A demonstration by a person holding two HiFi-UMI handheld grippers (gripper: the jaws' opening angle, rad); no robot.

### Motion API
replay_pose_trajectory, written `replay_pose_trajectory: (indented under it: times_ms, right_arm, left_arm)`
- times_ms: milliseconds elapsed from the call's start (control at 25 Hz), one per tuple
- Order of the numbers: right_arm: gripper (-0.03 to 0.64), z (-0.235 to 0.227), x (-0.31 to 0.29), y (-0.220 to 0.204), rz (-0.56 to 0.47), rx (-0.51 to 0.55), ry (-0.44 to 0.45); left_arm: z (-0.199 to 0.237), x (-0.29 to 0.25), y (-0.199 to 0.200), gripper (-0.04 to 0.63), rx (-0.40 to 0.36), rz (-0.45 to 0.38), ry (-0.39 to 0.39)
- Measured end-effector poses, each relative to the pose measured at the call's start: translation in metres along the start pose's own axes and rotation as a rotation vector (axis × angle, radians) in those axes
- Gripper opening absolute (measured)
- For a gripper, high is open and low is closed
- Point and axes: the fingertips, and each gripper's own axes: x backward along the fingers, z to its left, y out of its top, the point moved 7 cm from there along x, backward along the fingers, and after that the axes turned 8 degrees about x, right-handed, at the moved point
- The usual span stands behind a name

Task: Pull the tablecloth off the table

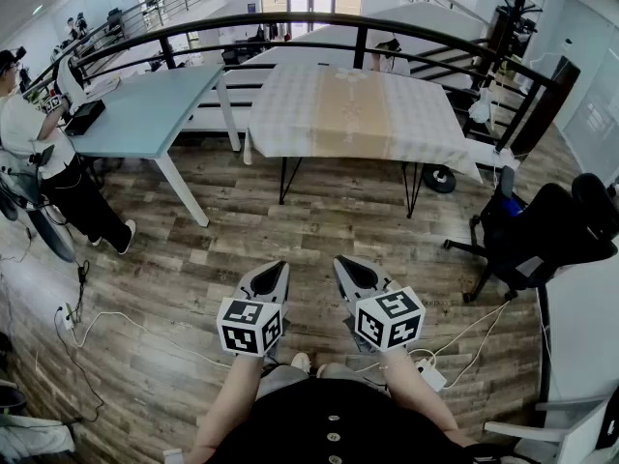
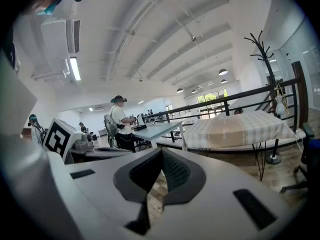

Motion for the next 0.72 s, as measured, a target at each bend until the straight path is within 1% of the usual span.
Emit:
replay_pose_trajectory:
  times_ms: [160, 240, 400, 560, 720]
  right_arm:
    - [0.026, -0.001, -0.006, -0.004, -0.001, -0.062, 0.009]
    - [0.026, 0.003, -0.008, -0.008, 0.004, -0.078, 0.015]
    - [0.026, 0.010, -0.008, -0.010, 0.016, -0.051, 0.032]
    - [0.026, 0.013, -0.004, -0.010, -0.003, -0.047, 0.046]
    - [0.028, 0.008, 0.008, -0.012, -0.027, -0.046, 0.057]
  left_arm:
    - [-0.002, -0.008, -0.008, 0.017, 0.077, 0.018, -0.023]
    - [-0.003, -0.008, -0.010, 0.017, 0.099, 0.022, -0.031]
    - [-0.007, -0.007, -0.012, 0.017, 0.078, 0.027, -0.031]
    - [-0.009, -0.005, -0.013, 0.017, 0.097, 0.022, -0.041]
    - [-0.016, -0.004, -0.016, 0.017, 0.097, 0.004, -0.042]
